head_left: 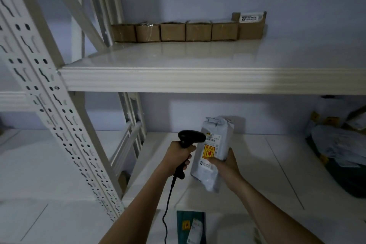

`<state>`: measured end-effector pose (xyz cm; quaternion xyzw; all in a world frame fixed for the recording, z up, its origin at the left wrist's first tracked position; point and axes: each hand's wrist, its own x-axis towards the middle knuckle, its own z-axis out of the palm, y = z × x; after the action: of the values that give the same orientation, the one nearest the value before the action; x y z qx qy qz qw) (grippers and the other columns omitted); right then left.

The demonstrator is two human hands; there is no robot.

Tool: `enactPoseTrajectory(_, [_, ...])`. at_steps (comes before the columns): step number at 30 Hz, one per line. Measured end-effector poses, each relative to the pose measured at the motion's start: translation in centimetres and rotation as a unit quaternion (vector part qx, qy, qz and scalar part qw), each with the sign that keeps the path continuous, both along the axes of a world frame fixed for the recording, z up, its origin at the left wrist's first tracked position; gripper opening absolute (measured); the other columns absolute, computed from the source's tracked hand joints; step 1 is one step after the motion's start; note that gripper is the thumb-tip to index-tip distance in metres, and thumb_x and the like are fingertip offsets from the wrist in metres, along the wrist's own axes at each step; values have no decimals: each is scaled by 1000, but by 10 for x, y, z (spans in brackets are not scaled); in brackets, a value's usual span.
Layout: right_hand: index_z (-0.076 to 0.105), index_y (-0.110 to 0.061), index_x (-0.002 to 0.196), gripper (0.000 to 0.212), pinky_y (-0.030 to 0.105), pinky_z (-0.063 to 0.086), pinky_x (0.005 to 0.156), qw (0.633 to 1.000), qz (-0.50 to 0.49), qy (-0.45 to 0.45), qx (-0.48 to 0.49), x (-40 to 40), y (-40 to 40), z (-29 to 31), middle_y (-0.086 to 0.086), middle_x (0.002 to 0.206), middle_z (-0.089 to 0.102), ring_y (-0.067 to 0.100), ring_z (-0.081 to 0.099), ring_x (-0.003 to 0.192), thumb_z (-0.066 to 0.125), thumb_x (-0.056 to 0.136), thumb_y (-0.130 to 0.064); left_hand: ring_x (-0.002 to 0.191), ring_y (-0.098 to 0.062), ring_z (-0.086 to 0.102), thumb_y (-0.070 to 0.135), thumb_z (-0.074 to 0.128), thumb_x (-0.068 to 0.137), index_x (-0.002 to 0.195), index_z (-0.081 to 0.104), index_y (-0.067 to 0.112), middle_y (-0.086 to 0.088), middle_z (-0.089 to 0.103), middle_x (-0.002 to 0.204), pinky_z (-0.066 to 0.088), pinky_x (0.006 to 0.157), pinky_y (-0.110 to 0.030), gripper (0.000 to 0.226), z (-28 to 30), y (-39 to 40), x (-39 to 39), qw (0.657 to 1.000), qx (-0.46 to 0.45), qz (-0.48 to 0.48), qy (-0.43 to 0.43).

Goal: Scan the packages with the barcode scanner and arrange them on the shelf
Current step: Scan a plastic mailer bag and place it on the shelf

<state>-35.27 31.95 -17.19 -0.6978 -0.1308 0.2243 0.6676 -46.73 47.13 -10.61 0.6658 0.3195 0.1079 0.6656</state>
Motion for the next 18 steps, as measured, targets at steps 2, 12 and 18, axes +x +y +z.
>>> enactPoseTrajectory(2, [52, -19, 122, 56, 42, 59, 89, 1000, 3, 2, 2, 0, 0, -2, 2, 115, 70, 20, 69, 104, 83, 76, -8, 43, -17, 42, 20, 63, 84, 80, 62, 8, -3, 51, 55, 37, 44, -25, 12, 1, -5, 0, 1000, 4, -7, 2])
enactPoseTrajectory(12, [51, -24, 117, 57, 42, 59, 88, 1000, 0, 0, -17, 4, -2, -1, 0, 112, 68, 20, 68, 103, 85, 73, -11, 43, -17, 43, 16, 59, 85, 81, 61, 6, -3, 51, 55, 37, 45, -25, 10, 6, -16, 0, 1000, 10, -18, 8])
enactPoseTrajectory(18, [51, -21, 119, 58, 47, 57, 93, 1000, -6, 11, -27, 3, -3, 0, 0, 113, 68, 21, 67, 104, 85, 73, -11, 43, -16, 42, 16, 60, 85, 81, 61, 7, 0, 50, 52, 37, 44, -25, 10, 5, -17, -1, 1000, 4, -16, 7])
